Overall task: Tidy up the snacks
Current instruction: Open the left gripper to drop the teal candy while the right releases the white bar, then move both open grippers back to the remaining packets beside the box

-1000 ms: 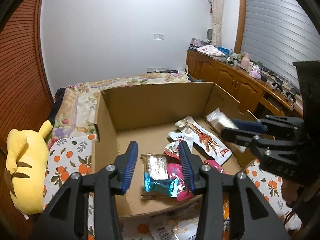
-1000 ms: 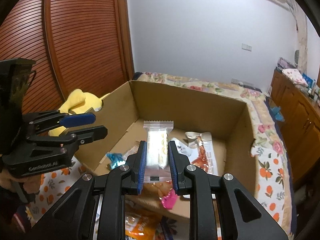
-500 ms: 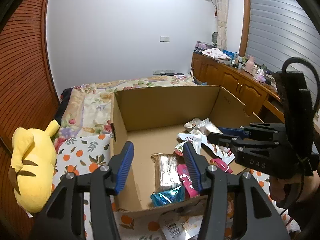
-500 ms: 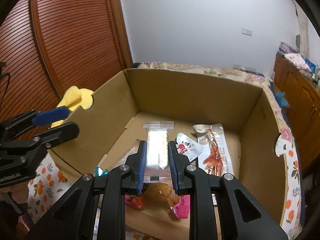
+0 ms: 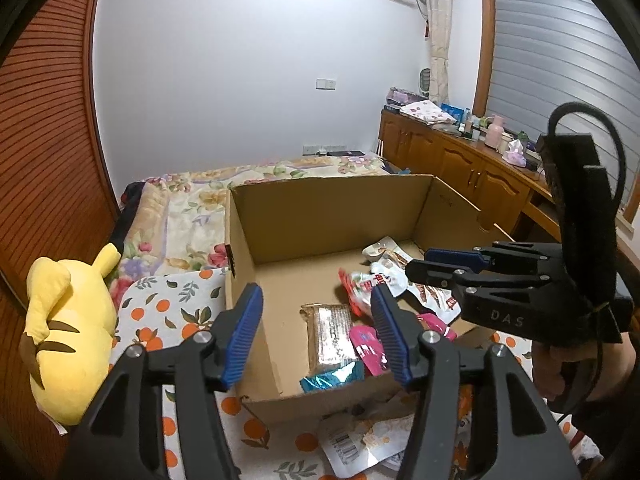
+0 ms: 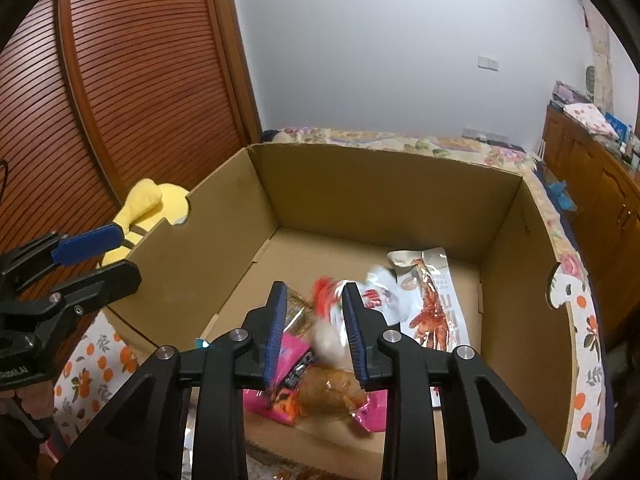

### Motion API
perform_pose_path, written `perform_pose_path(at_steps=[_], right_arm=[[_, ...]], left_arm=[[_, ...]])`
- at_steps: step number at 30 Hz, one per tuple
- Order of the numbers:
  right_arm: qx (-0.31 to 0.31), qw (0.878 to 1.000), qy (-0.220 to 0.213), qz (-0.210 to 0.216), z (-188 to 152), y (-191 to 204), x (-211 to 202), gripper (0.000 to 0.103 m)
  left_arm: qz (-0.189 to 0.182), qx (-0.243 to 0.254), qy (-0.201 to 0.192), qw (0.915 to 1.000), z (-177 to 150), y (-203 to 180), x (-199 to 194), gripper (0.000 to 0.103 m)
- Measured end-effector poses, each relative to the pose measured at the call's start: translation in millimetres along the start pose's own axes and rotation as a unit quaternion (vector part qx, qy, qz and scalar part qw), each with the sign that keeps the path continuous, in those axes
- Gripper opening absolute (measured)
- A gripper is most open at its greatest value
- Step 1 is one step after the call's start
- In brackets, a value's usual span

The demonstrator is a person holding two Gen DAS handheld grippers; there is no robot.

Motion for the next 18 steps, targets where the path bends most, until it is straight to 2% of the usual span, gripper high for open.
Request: perform_pose_path(at_steps=[6,11,18], right_arm=[[-0.020,1.000,-0.018,0.007,-7,8,-32,0.033],[-0.042,0.999,-0.028,0.012,-21,15,-63,0.040],[-0.044,0.999,-0.018,0.021,-59,15,-87,0.041]], left_arm=[[-0.008,0.008,-0.013,0.9998,-8,-8,-17,0.070],[-0.018,0.010,-0.024,0.9995,-16,-15,-34,0.071],[-0.031,0.027,-0.023,0.9989,-38,-28,-46,0.071]])
Point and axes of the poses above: each gripper's, at about its wrist camera, not at the fingertips, and x roughly the way its jaws point, y to its left, z to its top, the point moved 4 cm from there along x, roughly the way its jaws point, and after that the axes turned 4 degrees about -x, right-handed, at the moved point
